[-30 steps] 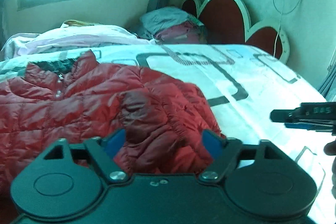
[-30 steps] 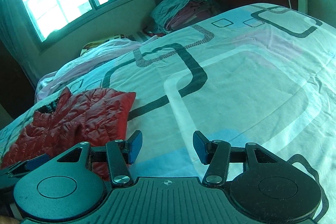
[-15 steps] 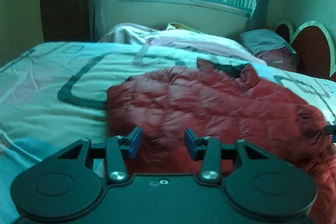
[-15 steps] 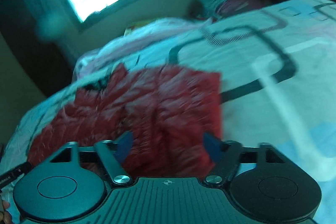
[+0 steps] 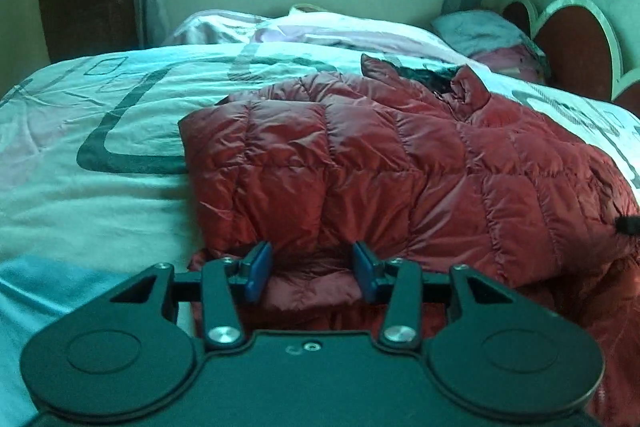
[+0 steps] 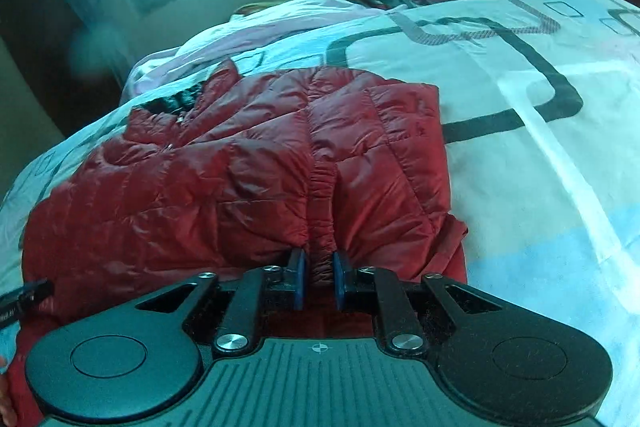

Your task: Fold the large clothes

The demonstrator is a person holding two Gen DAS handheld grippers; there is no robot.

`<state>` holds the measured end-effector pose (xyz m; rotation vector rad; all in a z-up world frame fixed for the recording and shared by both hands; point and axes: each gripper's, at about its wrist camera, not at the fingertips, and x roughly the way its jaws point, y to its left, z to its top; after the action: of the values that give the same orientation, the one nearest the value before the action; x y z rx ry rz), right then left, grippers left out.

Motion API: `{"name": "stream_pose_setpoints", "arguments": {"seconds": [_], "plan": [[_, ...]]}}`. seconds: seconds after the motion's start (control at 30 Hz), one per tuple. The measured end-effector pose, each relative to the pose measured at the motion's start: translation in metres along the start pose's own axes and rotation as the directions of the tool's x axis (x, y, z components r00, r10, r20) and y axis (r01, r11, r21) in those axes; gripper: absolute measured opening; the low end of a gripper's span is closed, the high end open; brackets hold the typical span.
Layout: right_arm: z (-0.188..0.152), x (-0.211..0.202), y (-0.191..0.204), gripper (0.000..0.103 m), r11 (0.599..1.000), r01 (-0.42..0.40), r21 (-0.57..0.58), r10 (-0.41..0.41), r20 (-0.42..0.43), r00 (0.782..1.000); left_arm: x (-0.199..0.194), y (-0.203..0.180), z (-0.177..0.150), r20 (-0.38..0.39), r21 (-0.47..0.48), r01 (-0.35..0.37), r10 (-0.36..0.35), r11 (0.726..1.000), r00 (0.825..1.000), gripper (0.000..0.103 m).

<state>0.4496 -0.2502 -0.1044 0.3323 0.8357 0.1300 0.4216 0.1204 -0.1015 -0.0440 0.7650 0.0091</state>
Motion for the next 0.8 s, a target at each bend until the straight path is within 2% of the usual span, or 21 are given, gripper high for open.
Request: {"name": "stream_pose_setpoints", "arguments": {"seconds": [0.03, 0.07, 0.1, 0.13, 0.17, 0.2, 0.27, 0.3, 0.37, 0.43, 0.5, 0.57, 0.67, 0.73, 0.77, 0.8], "plan": [[0.002, -0.007, 0.001, 0.027, 1.0, 0.027, -0.008, -0.027, 0.02, 0.999, -0.009, 0.003, 0.005, 0.023, -0.007, 0.002, -0.002, 1.0, 1.0, 0.047], [0.005, -0.017, 0.003, 0.06, 0.996, 0.082, -0.022, -0.08, 0.07, 0.994, -0.024, 0.005, 0.011, 0.087, -0.004, 0.012, -0.011, 1.0, 0.996, 0.061], [0.006, -0.026, 0.007, 0.071, 0.994, 0.107, -0.037, -0.101, 0.134, 0.986, -0.032, 0.005, 0.017, 0.134, 0.008, 0.007, -0.008, 1.0, 0.991, 0.069], [0.009, -0.033, 0.008, 0.072, 0.993, 0.098, -0.06, -0.086, 0.174, 0.981, -0.036, 0.005, 0.025, 0.167, 0.028, -0.003, -0.001, 1.0, 0.986, 0.076], [0.015, -0.031, 0.011, 0.07, 0.993, 0.094, -0.073, -0.08, 0.173, 0.982, -0.032, 0.004, 0.034, 0.174, 0.045, 0.0, -0.008, 0.999, 0.985, 0.075], [0.02, -0.027, 0.014, 0.056, 0.993, 0.082, -0.086, -0.067, 0.164, 0.984, -0.024, 0.005, 0.042, 0.168, 0.048, 0.015, -0.022, 0.999, 0.986, 0.074], [0.032, -0.01, 0.025, 0.038, 0.992, 0.045, -0.122, -0.029, 0.128, 0.991, -0.002, 0.005, 0.052, 0.147, 0.048, 0.031, -0.037, 0.998, 0.988, 0.069], [0.036, -0.001, 0.032, 0.036, 0.989, 0.03, -0.148, -0.013, 0.119, 0.993, 0.009, 0.005, 0.056, 0.133, 0.054, 0.039, -0.046, 0.998, 0.99, 0.069], [0.04, 0.017, 0.046, 0.036, 0.978, 0.02, -0.206, 0.001, 0.1, 0.995, 0.03, 0.003, 0.058, 0.104, 0.072, 0.036, -0.044, 0.997, 0.994, 0.069], [0.042, 0.034, 0.054, 0.036, 0.97, 0.021, -0.243, -0.004, 0.07, 0.998, 0.047, 0.005, 0.055, 0.078, 0.089, 0.005, -0.012, 0.996, 0.997, 0.069], [0.039, 0.047, 0.057, 0.036, 0.959, 0.072, -0.274, -0.053, 0.074, 0.996, 0.059, 0.016, 0.051, 0.062, 0.07, -0.005, 0.001, 0.998, 0.998, 0.071], [0.037, 0.058, 0.051, 0.036, 0.961, 0.096, -0.259, -0.082, 0.065, 0.995, 0.064, 0.024, 0.049, 0.056, 0.056, -0.004, 0.001, 0.998, 0.998, 0.072], [0.032, 0.069, 0.04, 0.036, 0.965, 0.093, -0.245, -0.084, 0.047, 0.995, 0.065, 0.029, 0.047, 0.054, 0.059, -0.002, -0.001, 0.998, 0.999, 0.073], [0.035, 0.068, 0.043, 0.036, 0.962, 0.104, -0.253, -0.095, 0.047, 0.994, 0.058, 0.028, 0.051, 0.052, 0.058, -0.015, 0.012, 0.998, 0.999, 0.068], [0.036, 0.06, 0.045, 0.036, 0.961, 0.124, -0.246, -0.111, 0.064, 0.992, 0.047, 0.027, 0.051, 0.077, 0.062, -0.015, 0.011, 0.998, 0.997, 0.068], [0.037, 0.049, 0.047, 0.041, 0.962, 0.128, -0.241, -0.11, 0.085, 0.99, 0.034, 0.025, 0.05, 0.107, 0.063, -0.006, -0.001, 0.998, 0.994, 0.069]]}}
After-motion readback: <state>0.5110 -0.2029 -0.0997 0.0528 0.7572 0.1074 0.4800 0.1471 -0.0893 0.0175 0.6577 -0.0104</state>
